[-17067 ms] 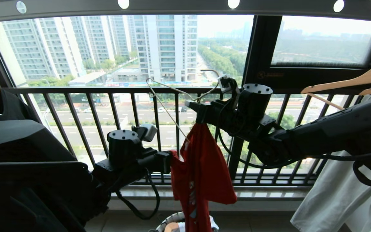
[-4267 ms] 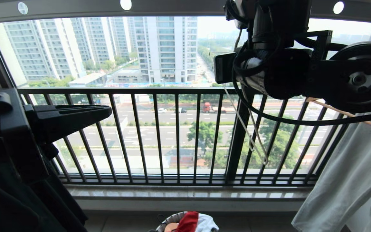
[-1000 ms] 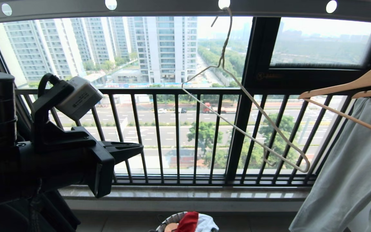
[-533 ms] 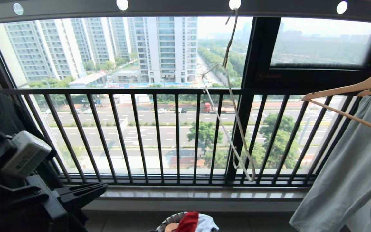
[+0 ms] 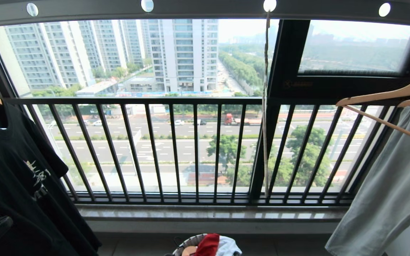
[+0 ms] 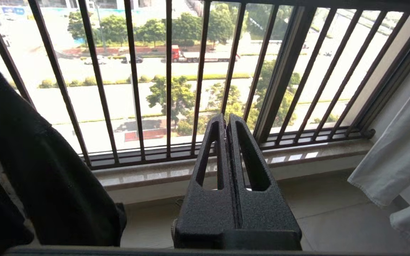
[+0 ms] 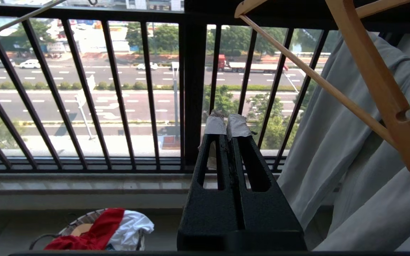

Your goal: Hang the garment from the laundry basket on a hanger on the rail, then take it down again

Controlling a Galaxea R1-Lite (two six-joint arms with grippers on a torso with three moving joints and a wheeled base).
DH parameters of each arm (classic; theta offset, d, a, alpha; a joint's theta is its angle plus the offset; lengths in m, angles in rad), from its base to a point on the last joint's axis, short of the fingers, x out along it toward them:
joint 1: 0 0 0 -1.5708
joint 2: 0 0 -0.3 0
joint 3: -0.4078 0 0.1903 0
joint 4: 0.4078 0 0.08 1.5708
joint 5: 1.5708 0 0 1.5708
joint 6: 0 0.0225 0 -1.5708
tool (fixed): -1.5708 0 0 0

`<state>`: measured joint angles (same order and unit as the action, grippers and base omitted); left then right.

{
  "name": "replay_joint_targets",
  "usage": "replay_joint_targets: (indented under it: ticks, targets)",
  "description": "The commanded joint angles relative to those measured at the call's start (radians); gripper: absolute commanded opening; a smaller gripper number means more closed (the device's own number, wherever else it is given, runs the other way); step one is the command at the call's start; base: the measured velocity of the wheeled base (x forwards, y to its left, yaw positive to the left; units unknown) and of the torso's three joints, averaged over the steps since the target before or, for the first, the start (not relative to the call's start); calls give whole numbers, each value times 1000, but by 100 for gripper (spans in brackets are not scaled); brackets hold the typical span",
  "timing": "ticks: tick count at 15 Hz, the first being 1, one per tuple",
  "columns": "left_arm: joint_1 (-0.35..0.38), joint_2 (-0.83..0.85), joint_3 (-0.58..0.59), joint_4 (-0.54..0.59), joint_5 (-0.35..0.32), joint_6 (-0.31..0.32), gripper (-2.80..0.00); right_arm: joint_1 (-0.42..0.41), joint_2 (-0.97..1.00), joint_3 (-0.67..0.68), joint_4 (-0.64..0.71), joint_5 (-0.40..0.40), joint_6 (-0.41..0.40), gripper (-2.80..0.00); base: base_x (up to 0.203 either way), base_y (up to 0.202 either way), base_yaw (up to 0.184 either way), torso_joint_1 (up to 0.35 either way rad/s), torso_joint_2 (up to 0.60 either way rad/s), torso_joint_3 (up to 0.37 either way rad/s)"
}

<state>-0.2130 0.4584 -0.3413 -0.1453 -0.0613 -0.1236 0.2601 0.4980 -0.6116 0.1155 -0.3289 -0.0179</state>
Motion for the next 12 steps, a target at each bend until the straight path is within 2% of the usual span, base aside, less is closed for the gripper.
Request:
replay_joint_targets:
  ticks: [1,2,3,4,5,8,9,11,12]
  targets:
    - [65,-177,37,36,55,-5,-280,-89,-129,47,5,-2,-11,-280,0,0,0,0,0,0]
    - [72,-176,62,46,133,-5,-280,-105,-172,68,14,-2,-19,-280,0,0,0,0,0,0]
    - [76,-175,83,50,168,0,-280,-114,-211,98,28,-4,-26,-280,0,0,0,0,0,0]
    - [76,-175,79,50,193,-2,-280,-120,-220,145,36,-35,-28,-280,0,0,0,0,0,0]
    - [79,-175,40,59,212,-4,-280,-124,-220,154,38,-102,-32,-280,0,0,0,0,0,0]
    - [123,-148,-123,184,212,-4,-280,-199,-177,121,46,-111,-59,-280,0,0,0,0,0,0]
    - [128,-160,-142,227,210,-4,-280,-216,-177,127,48,-109,-64,-280,0,0,0,0,0,0]
    - [153,-198,-63,233,204,-4,-280,-221,-233,195,51,-108,-70,-280,0,0,0,0,0,0]
    - [171,-253,-24,238,177,-3,-280,-232,-260,237,51,-107,-75,-280,0,0,0,0,0,0]
